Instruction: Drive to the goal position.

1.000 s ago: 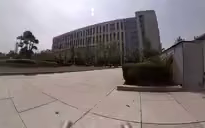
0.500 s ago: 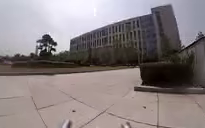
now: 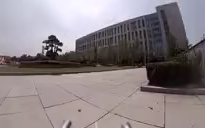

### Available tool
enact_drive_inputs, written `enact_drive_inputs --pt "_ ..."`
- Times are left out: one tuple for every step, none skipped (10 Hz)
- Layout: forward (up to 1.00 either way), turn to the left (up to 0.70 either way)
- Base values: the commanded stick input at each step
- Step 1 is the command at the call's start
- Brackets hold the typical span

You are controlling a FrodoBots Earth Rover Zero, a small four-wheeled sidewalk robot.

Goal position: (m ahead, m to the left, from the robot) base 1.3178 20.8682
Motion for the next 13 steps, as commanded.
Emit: enact_drive_inputs --pt "0.00 0.00" --pt "0.00 0.00" --pt "0.00 0.52" --pt "0.00 1.00" --pt "0.00 1.00" --pt "0.00 1.00" --pt "0.00 1.00" --pt "0.00 1.00" --pt "0.00 1.00" --pt "0.00 1.00" --pt "0.00 1.00" --pt "0.00 1.00" --pt "0.00 1.00"
